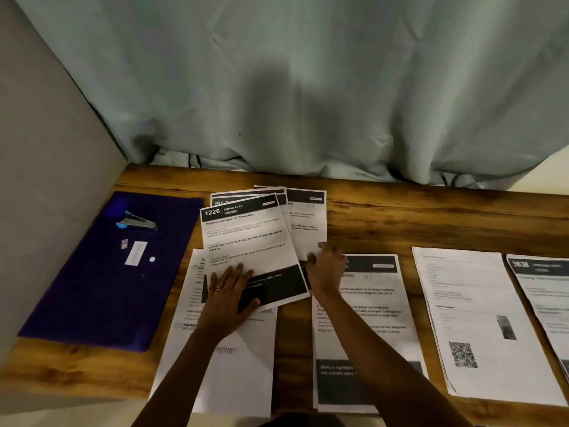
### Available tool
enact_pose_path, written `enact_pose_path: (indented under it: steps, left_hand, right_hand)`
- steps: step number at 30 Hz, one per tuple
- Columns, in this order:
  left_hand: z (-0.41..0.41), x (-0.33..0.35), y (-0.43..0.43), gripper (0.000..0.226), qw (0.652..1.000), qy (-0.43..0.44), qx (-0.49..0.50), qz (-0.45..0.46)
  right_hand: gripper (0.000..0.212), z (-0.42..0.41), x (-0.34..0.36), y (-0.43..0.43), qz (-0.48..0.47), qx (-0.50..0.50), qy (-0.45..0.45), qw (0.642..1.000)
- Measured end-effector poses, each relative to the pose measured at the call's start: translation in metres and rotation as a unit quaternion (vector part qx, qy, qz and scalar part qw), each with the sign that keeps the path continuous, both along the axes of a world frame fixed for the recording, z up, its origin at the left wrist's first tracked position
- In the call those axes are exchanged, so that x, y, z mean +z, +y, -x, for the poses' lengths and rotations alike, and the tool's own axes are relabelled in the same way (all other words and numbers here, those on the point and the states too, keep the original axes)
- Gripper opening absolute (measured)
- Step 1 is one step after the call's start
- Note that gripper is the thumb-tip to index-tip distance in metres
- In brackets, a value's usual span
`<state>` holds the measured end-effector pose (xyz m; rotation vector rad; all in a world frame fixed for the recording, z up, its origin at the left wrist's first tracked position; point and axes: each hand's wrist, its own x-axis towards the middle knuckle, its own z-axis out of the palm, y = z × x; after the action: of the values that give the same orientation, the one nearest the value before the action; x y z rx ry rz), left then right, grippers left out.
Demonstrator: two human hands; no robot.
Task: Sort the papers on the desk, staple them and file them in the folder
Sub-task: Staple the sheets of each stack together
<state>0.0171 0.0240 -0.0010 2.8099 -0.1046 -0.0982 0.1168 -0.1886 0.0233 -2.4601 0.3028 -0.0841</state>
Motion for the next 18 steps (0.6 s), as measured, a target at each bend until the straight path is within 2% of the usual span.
enact_pose_path:
  steps: [3,7,11,14,18]
  left_hand:
    - [-0.002,0.003,0.003,0.098,1.0,0.01,-0.004,-0.003]
    - [-0.003,0.001,0.006,0.099,1.0,0.018,-0.009,-0.001]
    - [-0.004,0.001,0.007,0.098,1.0,0.027,-0.014,-0.002]
    - [-0.005,0.001,0.009,0.098,1.0,0.026,-0.014,-0.002]
    - [-0.005,0.001,0.009,0.099,1.0,0.025,-0.017,0.001]
  right_hand:
    - [0.052,-0.007,-0.001,-0.006,0.016,-0.025,0.039,0.999]
    - [0.051,-0.014,-0.004,-0.005,0.006,-0.022,0.05,0.999]
    - [0.039,-0.017,-0.004,-0.005,-0.07,-0.035,0.027,0.997]
    - [0.02,-0.017,0.002,-0.006,-0.102,-0.027,-0.014,0.994]
    - [0.011,-0.017,0.022,-0.014,-0.17,-0.029,-0.077,0.982]
